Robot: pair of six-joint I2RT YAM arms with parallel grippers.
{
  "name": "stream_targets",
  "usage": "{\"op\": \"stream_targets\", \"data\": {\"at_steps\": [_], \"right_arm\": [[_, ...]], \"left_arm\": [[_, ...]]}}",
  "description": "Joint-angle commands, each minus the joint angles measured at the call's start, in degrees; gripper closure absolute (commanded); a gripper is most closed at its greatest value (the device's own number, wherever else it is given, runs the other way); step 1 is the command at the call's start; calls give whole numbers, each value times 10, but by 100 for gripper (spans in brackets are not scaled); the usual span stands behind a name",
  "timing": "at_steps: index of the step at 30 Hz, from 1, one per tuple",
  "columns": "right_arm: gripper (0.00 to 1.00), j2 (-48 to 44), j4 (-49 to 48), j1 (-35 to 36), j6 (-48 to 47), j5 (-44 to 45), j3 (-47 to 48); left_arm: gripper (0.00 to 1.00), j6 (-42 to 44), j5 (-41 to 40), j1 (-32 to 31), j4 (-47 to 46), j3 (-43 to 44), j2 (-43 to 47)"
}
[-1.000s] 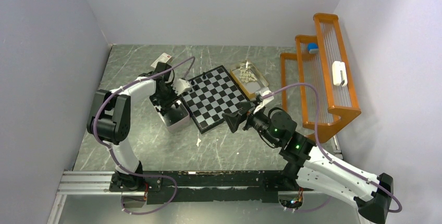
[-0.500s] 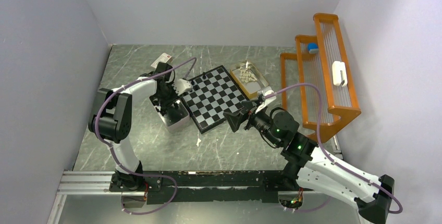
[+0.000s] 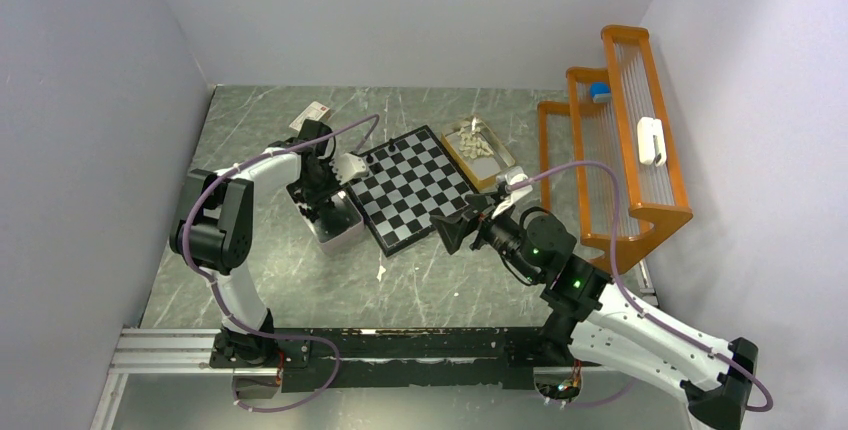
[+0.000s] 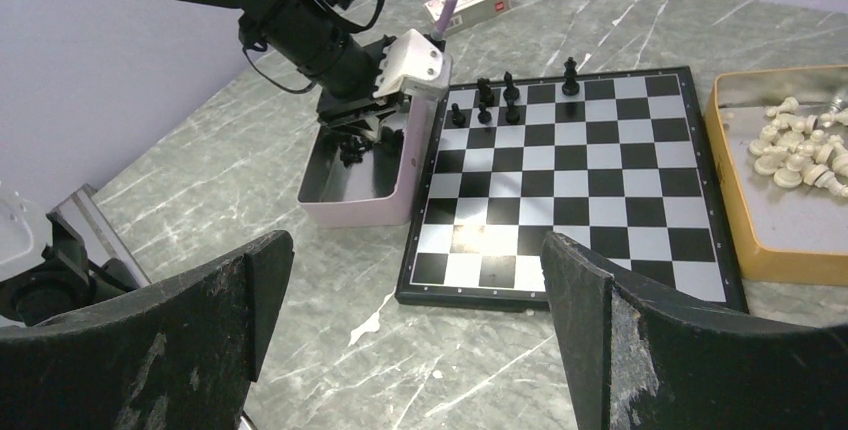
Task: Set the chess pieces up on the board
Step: Pick up the chess piece from the storage box.
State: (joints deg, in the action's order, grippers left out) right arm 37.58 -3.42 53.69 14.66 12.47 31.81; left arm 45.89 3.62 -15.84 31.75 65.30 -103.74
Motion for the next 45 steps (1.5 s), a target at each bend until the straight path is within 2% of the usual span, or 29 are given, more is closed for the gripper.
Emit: {"op": "stream_targets", "data": {"at_steps": [1,5,7,19,29,32,35,40,43,45], "right_arm": [[0,-8,3,-3,-5,8,7],[0,-11,4,-2,-5,11,5],[0,-13,2,-2,-5,10,4],[0,-13,-1,-2,-1,11,1],[0,-5,-7,-2,4,5,-1],[0,5,-17,-2,15,-1,-3],[0,24,-35,-2,39,-16,-6],[0,81,-105,-2,78,-22,-7],[0,135,-147,-2,88,-11,9],[1,174,-179,-2,87,-5,24]], "left_arm": [[65,16,-6,-3,-2,1,-4],[66,17,-21,-3,1,-1,-6],[72,16,-15,-3,0,2,-6],[83,-9,62,-5,2,23,23],[85,-67,104,-4,-6,36,93],[85,-102,140,-4,-23,35,126],[85,-148,193,-4,-54,32,163],[85,-301,301,-4,-197,-16,233],[85,-438,306,-4,-331,-62,273],[87,-517,303,-4,-374,-70,283]]}}
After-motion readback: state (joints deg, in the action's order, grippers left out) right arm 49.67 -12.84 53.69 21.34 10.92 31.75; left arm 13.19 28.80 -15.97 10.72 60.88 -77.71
